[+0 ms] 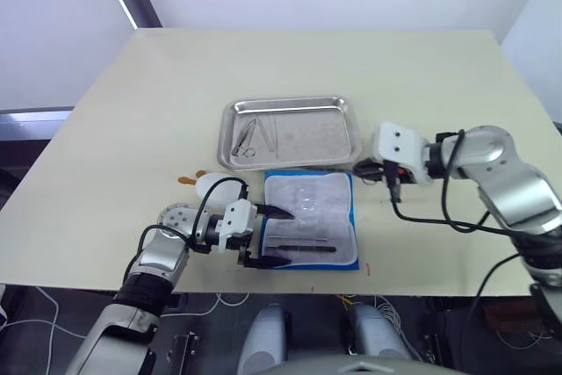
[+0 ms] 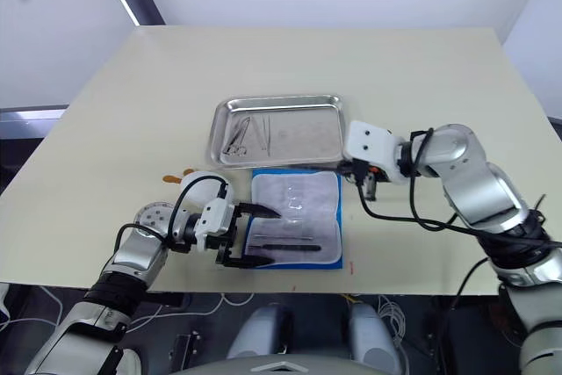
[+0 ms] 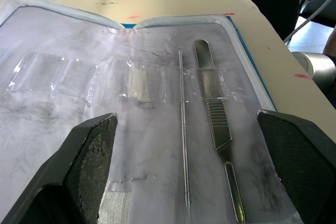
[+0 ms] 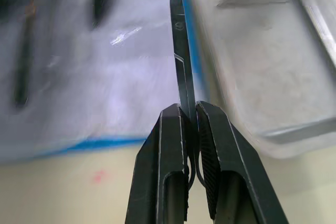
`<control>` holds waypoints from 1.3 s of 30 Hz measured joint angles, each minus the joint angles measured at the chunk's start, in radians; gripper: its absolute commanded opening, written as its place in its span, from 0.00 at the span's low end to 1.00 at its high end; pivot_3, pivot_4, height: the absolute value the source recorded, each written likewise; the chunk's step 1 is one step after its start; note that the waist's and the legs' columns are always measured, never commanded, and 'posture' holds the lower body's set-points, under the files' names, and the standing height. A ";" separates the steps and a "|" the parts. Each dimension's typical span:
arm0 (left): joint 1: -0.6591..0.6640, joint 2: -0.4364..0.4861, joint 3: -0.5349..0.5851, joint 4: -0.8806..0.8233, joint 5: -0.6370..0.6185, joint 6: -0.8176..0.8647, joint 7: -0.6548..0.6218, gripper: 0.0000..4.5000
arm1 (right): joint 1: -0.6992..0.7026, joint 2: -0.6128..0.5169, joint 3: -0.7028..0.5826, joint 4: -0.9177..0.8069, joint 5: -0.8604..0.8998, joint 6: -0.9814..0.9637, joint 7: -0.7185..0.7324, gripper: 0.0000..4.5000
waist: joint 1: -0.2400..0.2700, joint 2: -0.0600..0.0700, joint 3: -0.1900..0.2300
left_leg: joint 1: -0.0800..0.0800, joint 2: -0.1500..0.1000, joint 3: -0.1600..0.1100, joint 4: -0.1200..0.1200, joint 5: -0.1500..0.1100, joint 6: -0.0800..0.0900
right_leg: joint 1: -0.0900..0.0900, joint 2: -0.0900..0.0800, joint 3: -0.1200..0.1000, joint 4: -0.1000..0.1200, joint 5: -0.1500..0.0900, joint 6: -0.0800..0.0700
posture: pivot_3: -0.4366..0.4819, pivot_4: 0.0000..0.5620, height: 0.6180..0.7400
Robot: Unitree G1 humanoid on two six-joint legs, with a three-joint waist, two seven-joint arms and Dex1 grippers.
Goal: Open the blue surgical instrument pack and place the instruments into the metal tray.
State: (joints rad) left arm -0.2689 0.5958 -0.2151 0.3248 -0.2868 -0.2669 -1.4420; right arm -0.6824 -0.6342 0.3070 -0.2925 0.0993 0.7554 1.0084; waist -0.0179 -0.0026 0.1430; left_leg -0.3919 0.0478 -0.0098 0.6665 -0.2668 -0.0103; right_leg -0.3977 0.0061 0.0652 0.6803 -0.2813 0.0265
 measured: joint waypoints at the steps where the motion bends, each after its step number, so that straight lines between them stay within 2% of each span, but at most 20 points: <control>1: 0.000 0.000 0.000 -0.002 0.000 0.002 0.002 1.00 | -0.006 0.033 -0.002 0.016 -0.001 0.020 -0.034 0.01 | 0.000 0.000 0.000 | 0.000 0.000 0.000 0.000 0.000 0.000 | 0.000 0.000 0.000 0.000 0.000 0.000 | 0.48 0.27 1.00; 11: 0.033 0.003 0.011 -0.041 0.000 0.020 0.029 1.00 | -0.054 0.326 0.000 0.217 -0.029 0.112 -0.321 0.01 | -0.005 0.001 0.000 | -0.001 0.000 0.000 -0.001 0.000 0.000 | -0.001 0.000 0.000 0.000 0.000 0.000 | 0.48 0.27 1.00; 17: 0.043 0.005 0.011 -0.063 0.000 0.036 0.043 1.00 | -0.117 0.480 -0.022 0.376 -0.043 0.103 -0.473 0.01 | -0.010 0.001 0.000 | -0.001 0.000 0.000 -0.001 0.000 0.000 | -0.001 -0.001 -0.001 0.000 0.000 0.000 | 0.48 0.27 1.00; 28: 0.052 0.013 0.016 -0.073 0.000 0.043 0.049 1.00 | -0.216 0.648 -0.104 0.743 -0.071 -0.023 -0.674 0.01 | -0.021 0.001 0.000 | -0.001 0.000 0.000 -0.002 0.000 0.000 | -0.001 -0.001 -0.001 0.000 0.000 0.000 | 0.48 0.27 1.00; 39: 0.054 0.013 0.019 -0.068 0.000 0.035 0.050 1.00 | -0.316 0.744 -0.194 0.994 -0.051 -0.088 -0.767 0.01 | -0.024 0.001 0.000 | 0.000 0.000 0.000 -0.003 0.000 0.000 | -0.001 -0.001 -0.001 0.000 0.000 0.000 | 0.48 0.27 1.00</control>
State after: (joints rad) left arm -0.2153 0.6088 -0.1959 0.2571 -0.2867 -0.2323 -1.3915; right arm -0.9982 0.1095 0.1133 0.7015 0.0480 0.6673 0.2417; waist -0.0417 -0.0014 0.1432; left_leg -0.3920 0.0474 -0.0101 0.6640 -0.2669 -0.0101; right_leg -0.3983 0.0048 0.0645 0.6805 -0.2811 0.0265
